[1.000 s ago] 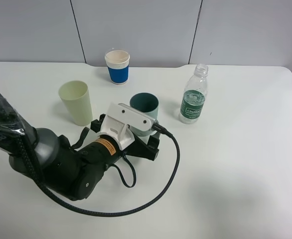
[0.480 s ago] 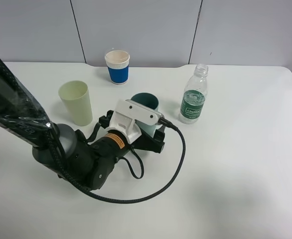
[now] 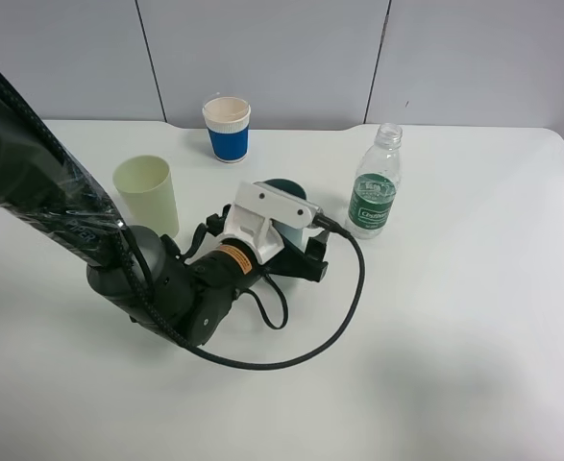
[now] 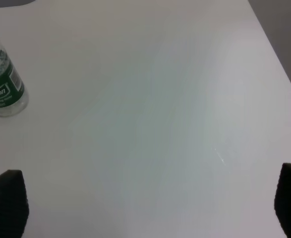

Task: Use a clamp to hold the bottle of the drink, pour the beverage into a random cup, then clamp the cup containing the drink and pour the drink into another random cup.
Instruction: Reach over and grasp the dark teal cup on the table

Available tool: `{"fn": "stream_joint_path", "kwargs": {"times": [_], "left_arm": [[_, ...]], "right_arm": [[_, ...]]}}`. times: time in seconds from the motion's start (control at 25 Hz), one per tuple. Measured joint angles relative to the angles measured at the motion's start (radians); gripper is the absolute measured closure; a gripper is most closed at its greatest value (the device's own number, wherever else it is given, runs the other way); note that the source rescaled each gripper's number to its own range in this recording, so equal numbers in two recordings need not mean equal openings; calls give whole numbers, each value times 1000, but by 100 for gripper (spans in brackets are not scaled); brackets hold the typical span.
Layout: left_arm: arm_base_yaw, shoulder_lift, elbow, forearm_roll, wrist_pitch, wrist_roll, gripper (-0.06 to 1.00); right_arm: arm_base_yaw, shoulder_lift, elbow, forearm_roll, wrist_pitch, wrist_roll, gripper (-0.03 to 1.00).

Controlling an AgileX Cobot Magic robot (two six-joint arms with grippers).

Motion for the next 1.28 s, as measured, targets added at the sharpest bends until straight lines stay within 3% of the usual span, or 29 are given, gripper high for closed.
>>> {"fn": "stream_joint_path", "kwargs": {"times": [0.04,0.12,0.48,0.68,1.04,1.28], "left_arm": [[1,0,0,-1,0,-14,49],[3,0,0,0,1,-26,94],[3,-1,3,5,12,-33,94],[3,-54,74,-7,26,-32,94],[3,-279,335,-103,62,-32,94],[3,-423,502,-246,44,-18,94]], "right_arm": [[0,0,0,0,0,0,-3],[0,0,0,0,0,0,-3],[0,0,0,0,0,0,-3],[0,0,0,0,0,0,-3],[0,0,0,0,0,0,-3],[0,0,0,0,0,0,-3]]}}
